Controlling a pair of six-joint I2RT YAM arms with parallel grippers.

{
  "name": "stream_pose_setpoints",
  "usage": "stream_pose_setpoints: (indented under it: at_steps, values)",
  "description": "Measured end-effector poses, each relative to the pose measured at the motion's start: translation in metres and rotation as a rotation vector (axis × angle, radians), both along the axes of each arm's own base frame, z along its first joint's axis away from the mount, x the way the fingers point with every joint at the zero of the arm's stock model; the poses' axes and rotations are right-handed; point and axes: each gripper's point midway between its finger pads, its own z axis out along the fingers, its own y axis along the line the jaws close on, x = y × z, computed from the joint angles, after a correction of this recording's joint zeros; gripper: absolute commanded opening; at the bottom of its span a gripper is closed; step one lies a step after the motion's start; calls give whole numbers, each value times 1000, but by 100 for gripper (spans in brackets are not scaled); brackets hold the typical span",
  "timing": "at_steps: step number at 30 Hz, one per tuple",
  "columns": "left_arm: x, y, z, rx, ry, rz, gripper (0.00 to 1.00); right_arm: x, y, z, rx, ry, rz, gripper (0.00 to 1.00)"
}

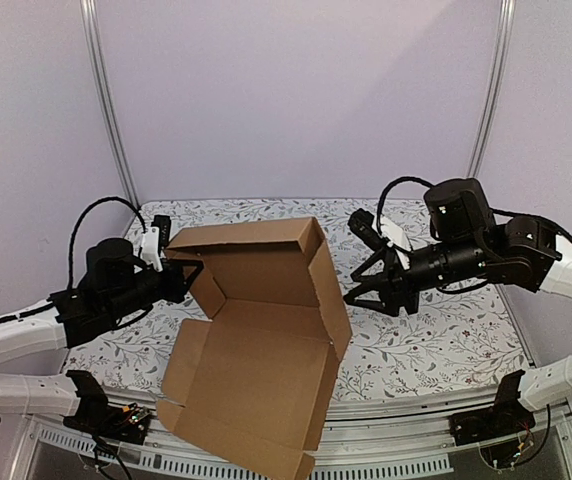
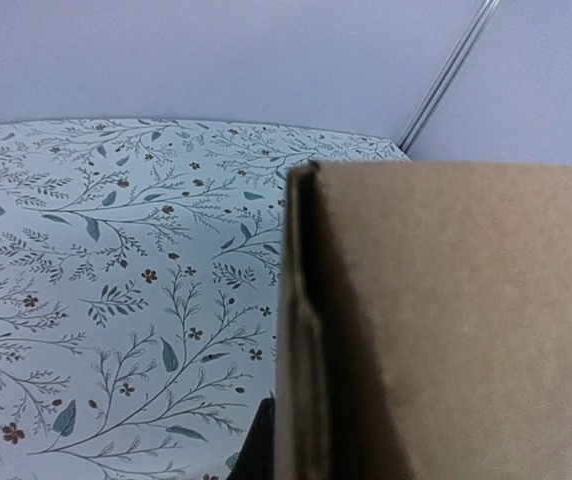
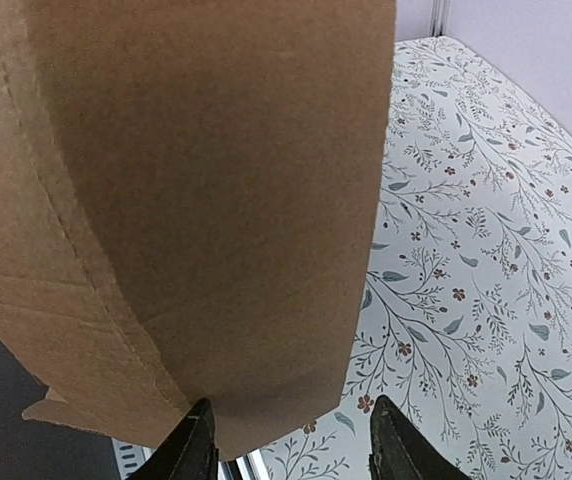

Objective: Fold the paper box

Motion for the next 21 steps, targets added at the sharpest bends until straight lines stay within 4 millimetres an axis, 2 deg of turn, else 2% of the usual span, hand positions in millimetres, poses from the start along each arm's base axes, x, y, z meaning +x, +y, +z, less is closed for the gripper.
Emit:
stream_pose_setpoints:
  at_steps: [9,15,21]
  values:
    - [5,4,-1,20,3,33,0,5,19,-2,8,10,7,50]
    - [7,6,-3,35,2,47,0,2,34,-3,17,38,25,50]
    - [11,12,-9,59,13,81,0,1,46,-12,3,69,29,50]
